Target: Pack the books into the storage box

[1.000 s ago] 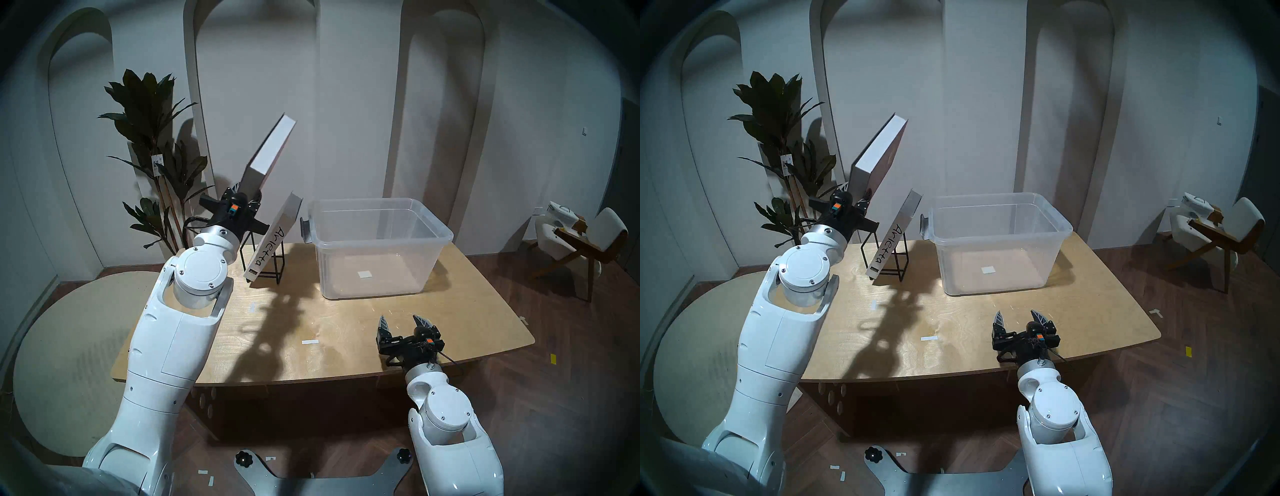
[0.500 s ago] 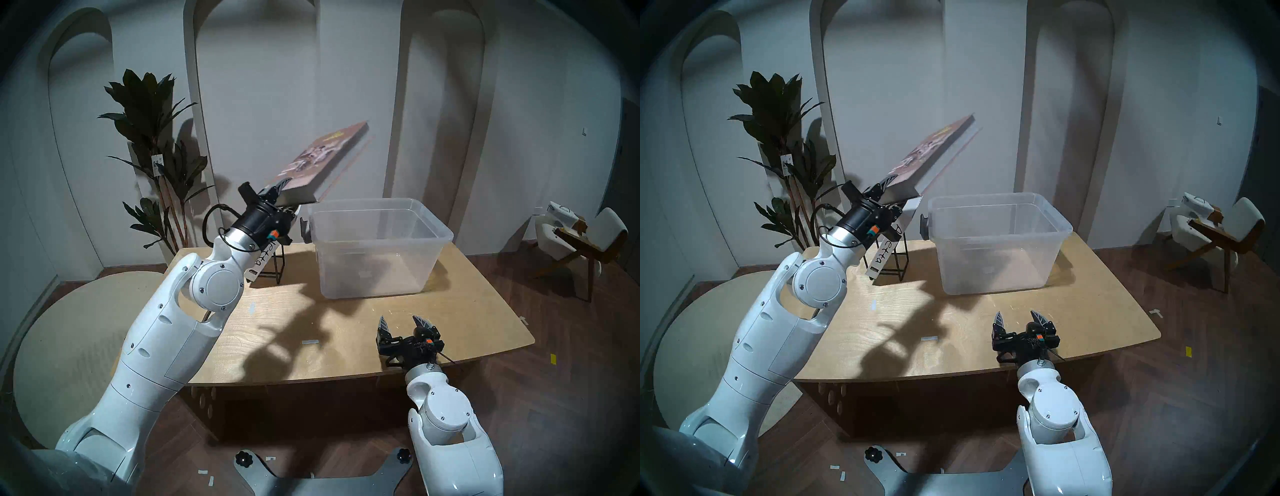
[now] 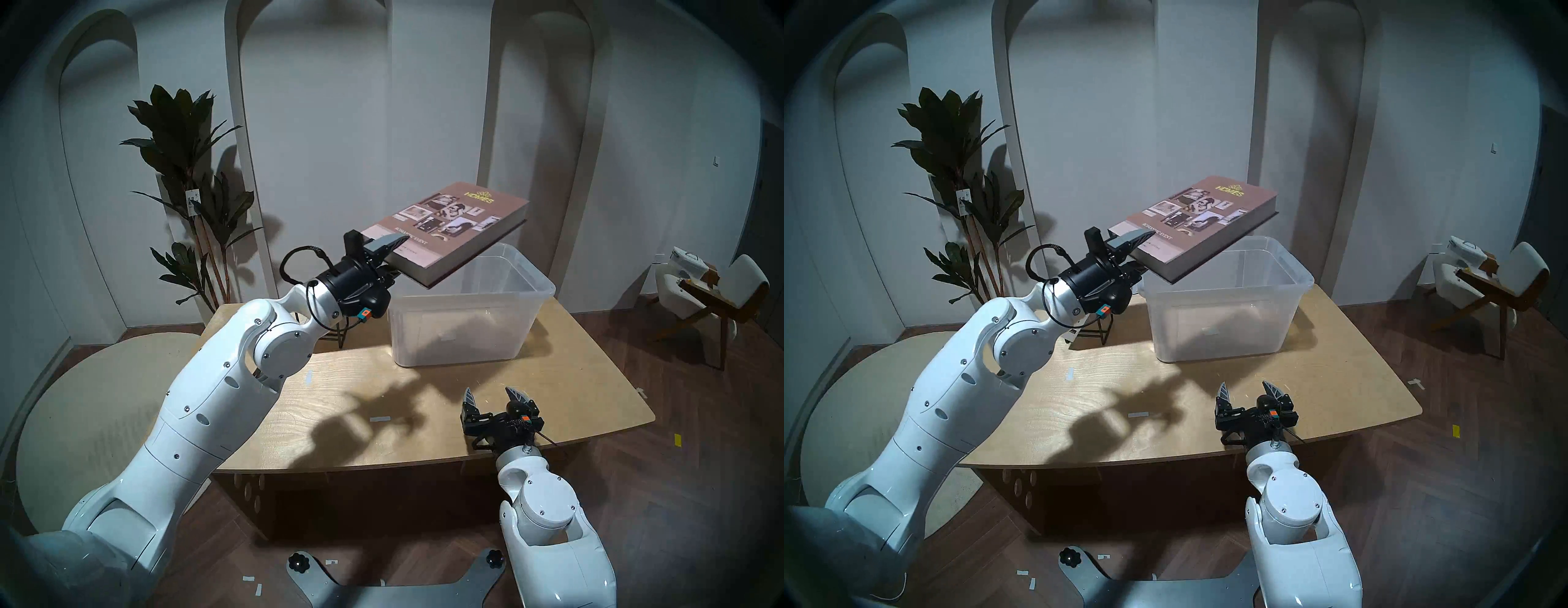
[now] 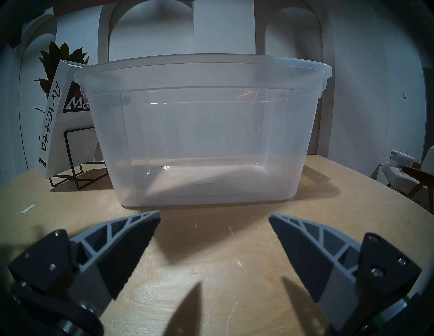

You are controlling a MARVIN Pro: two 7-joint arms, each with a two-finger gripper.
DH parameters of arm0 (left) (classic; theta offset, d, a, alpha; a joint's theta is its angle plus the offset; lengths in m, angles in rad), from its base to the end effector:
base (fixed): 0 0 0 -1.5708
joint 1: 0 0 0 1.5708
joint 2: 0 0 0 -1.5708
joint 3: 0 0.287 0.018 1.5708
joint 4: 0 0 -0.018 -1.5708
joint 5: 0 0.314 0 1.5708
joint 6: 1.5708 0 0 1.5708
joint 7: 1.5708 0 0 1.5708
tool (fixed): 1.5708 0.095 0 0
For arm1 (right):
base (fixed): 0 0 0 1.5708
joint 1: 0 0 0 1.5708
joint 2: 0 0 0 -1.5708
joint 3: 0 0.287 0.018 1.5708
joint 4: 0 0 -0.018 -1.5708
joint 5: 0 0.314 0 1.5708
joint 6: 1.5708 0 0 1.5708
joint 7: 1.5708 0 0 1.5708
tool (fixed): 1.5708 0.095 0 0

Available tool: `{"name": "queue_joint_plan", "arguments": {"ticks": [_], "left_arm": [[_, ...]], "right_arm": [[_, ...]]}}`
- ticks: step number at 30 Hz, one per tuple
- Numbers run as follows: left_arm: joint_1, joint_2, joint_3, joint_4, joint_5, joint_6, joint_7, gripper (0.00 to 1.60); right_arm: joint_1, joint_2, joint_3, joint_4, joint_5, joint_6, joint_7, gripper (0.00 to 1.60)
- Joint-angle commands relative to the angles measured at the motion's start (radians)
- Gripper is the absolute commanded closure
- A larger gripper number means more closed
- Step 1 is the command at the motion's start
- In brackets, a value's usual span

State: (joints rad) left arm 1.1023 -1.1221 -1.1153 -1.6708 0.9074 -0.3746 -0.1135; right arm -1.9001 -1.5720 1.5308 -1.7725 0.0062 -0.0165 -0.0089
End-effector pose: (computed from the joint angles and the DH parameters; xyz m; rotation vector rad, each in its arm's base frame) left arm 0.4665 -0.0839 -0.1227 -0.5244 1.5996 -1.9090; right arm 0.3275 0.0163 -0.3456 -2.3170 -0.0123 -2.0725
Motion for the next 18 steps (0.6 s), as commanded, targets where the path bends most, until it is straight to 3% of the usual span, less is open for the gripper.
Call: {"name": "queue_joint_plan", "arguments": {"ticks": [1,6,7,8,18], "left_arm": [[-0.117,-0.101,-0.019,0.036,0.046,-0.030,-0.046,1.60],[-0.137,-0.134,-0.021,0.083,0.069,-0.044,-0.081,1.60],[-0.174,-0.140,-0.008,0.112,0.072,-0.050,-0.095,1.60],[-0.136,-0.147,-0.025,0.100,0.075,-0.053,-0.094,1.60],[-0.226,-0.243,0.002,0.231,0.119,-0.083,-0.167,1.60]], "right_arm": [[0.007,0.000,0.001,-0.019,0.000,-0.006,-0.001,0.00],[0.008,0.000,0.001,-0.017,0.000,-0.006,-0.001,0.00],[0.008,0.000,0.001,-0.017,0.000,-0.006,-0.001,0.00],[0.008,0.000,0.001,-0.016,0.000,-0.006,-0.001,0.00],[0.011,0.000,0.001,-0.011,0.000,-0.006,-0.001,0.00]]}}
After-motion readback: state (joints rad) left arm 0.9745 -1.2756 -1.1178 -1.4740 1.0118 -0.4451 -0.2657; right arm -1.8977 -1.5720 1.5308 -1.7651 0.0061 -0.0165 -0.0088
